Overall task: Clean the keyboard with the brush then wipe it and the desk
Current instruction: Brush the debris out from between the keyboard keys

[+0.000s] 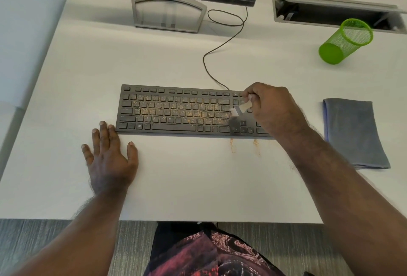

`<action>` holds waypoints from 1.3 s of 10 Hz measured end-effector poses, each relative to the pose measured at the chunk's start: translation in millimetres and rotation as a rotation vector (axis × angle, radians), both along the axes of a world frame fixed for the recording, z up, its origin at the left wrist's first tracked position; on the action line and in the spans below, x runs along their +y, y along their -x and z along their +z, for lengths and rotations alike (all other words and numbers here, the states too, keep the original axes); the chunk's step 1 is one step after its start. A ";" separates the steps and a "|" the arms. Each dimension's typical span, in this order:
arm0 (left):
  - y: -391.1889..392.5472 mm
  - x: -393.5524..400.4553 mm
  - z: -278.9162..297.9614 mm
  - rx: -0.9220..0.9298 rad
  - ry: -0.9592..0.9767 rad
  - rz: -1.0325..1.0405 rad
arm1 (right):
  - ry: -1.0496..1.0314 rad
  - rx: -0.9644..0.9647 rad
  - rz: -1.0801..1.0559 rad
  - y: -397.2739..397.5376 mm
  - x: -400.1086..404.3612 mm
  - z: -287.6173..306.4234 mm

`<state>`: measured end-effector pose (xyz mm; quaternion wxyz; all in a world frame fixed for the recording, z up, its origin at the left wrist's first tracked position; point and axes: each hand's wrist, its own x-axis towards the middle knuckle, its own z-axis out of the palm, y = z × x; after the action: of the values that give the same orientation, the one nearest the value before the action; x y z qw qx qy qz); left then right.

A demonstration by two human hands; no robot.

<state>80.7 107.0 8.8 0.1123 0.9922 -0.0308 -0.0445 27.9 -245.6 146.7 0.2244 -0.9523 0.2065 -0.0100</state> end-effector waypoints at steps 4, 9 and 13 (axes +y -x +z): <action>0.1 0.6 1.1 0.007 -0.011 -0.005 | -0.037 -0.056 0.042 20.8 -10.6 -3.9; 0.1 1.0 -0.9 -0.011 0.001 -0.006 | -0.044 -0.137 -0.053 26.7 -6.9 -3.5; -0.2 1.4 -1.2 -0.011 -0.006 -0.015 | -0.025 -0.113 -0.025 28.9 4.7 -8.3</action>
<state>80.9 108.5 7.6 0.1090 0.9925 -0.0387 -0.0397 -1.0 -240.9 138.4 0.2474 -0.9447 0.2057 -0.0640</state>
